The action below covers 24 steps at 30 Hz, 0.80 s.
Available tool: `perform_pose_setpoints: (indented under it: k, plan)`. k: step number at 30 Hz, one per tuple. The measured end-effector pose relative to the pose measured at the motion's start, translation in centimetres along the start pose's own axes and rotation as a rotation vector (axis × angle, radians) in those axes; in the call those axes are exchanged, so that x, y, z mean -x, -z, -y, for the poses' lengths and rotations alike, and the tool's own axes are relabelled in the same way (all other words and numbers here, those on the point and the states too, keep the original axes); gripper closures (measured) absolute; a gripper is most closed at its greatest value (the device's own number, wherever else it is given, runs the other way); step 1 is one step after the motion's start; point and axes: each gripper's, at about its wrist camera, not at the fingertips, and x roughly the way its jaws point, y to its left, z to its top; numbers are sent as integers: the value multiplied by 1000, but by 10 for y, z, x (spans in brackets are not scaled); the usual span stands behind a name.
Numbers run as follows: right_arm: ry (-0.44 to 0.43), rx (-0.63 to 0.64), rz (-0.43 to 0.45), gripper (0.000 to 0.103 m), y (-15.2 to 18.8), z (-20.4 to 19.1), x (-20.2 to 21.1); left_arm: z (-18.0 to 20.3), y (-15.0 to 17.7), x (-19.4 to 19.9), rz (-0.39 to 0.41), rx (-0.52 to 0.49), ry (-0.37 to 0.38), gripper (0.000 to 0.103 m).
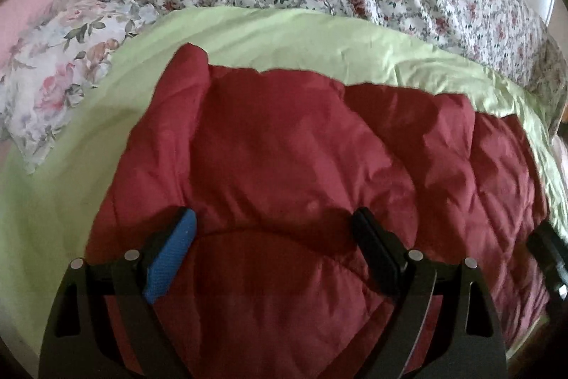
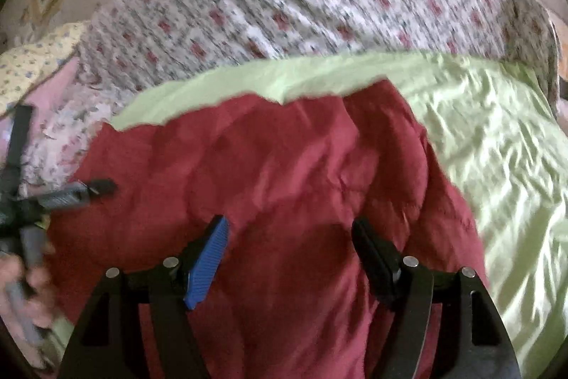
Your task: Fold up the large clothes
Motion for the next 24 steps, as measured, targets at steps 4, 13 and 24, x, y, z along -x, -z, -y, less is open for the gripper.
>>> perform_pose_setpoints:
  k: [4,13,24]
  plan:
    - [22,43,-98,30,-14,-6,-29,0,-1,-3,0,-5,33,13]
    - [34,-5,-138,27,-27,22,-77,-1,-9,-26,-29,12,64,8]
    - [2,-41,-99,27,-19,31,-74,1,-6,-29,-18,-5,38,7]
